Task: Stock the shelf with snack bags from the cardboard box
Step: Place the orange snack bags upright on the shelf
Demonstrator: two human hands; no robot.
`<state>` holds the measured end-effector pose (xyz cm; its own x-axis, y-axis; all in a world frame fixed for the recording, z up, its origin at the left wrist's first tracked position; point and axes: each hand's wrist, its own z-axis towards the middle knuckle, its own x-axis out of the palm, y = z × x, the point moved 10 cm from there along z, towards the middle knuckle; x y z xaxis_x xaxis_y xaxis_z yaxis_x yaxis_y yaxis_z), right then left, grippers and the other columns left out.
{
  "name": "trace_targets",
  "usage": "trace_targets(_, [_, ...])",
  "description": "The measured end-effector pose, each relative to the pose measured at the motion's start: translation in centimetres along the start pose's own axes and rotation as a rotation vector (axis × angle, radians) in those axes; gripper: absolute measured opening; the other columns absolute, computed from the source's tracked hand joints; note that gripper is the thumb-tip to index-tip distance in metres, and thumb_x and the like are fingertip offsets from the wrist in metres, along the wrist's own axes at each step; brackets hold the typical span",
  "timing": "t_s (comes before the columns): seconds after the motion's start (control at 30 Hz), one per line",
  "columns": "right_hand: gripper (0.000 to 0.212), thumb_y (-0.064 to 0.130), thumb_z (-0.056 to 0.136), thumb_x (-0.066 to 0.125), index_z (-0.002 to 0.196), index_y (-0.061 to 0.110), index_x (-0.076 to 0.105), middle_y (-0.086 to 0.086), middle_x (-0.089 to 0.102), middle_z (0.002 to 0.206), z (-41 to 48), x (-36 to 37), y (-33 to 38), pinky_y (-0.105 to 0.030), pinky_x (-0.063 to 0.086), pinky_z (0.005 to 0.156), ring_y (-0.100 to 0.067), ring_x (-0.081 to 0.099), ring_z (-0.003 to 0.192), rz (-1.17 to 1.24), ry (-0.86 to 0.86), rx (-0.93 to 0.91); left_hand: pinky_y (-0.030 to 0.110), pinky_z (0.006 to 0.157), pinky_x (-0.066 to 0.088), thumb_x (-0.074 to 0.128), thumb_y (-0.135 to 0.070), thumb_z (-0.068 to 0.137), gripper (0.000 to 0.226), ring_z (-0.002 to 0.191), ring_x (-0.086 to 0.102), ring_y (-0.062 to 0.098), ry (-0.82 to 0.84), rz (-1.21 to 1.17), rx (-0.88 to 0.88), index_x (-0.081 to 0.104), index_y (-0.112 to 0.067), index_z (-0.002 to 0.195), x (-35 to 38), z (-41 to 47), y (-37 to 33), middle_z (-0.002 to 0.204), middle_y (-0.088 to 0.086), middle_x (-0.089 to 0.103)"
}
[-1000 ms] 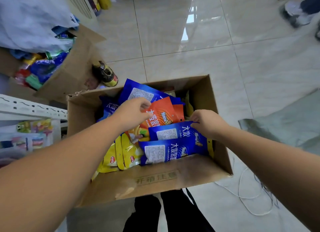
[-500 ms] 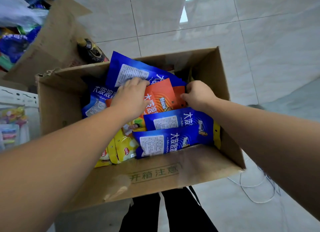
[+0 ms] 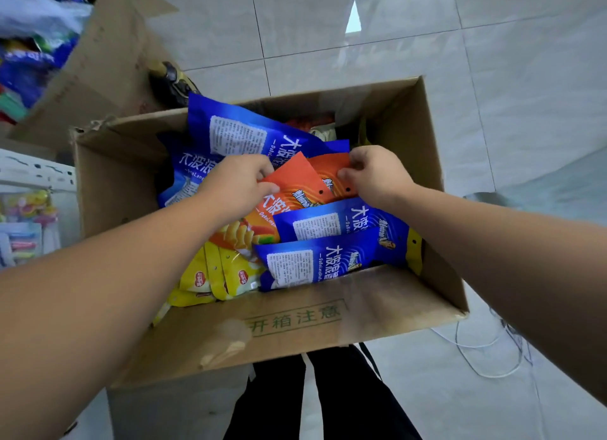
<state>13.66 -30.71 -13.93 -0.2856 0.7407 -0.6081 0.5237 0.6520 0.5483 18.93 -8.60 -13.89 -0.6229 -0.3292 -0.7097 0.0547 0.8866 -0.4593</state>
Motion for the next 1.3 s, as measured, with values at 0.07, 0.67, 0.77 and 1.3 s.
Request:
trace_targets(0.07, [0.016,0.031,0.098,0.063,0.107,0.019,0.067,-0.002,0.072,0.110,-0.6,-1.2,1.7,-0.040,0.059,0.085,-0.018,0.069,0.096,-0.024,-0.030,-0.081,0.034,0.074,0.057,0.076,-0.033,0.084,0.013,0.081,0.068,0.012,-0.003,-0.053,-0.020,0.066,-0.027,0.087,-1.4,-1.0,0.5,0.083,-0.010,0.069])
trace_targets(0.67, [0.022,0.015,0.096,0.057,0.110,0.016,0.074,-0.003,0.074,0.109,-12.7,-19.3,33.9,-0.025,0.039,0.076,-0.023,0.064,0.100,-0.606,0.026,-0.741,0.026,0.064,0.052,0.081,-0.017,0.081,0.020,0.062,0.069,0.010,-0.511,-0.597,-0.122,0.063,-0.016,0.073,-28.8,-22.0,-0.4,0.068,-0.005,0.075])
trace_targets(0.77, [0.018,0.019,0.095,0.061,0.106,0.020,0.075,0.002,0.075,0.103,-15.8,-21.0,41.2,-0.028,0.046,0.078,-0.019,0.065,0.094,-0.649,0.041,-0.847,0.044,0.079,0.059,0.081,-0.017,0.080,0.014,0.073,0.075,0.026,-0.631,-0.682,-0.172,0.068,-0.015,0.079,-33.9,-28.3,0.6,0.076,0.005,0.078])
trace_targets(1.3, [0.014,0.026,0.095,0.065,0.098,0.019,0.076,0.003,0.074,0.093,-45.3,-7.9,67.6,-0.036,0.055,0.081,-0.017,0.068,0.086,-0.883,0.148,-1.452,0.043,0.086,0.059,0.079,-0.023,0.080,0.021,0.084,0.077,0.026,-1.353,-0.855,-0.425,0.069,-0.009,0.092,-39.6,-73.1,8.9,0.088,0.007,0.079])
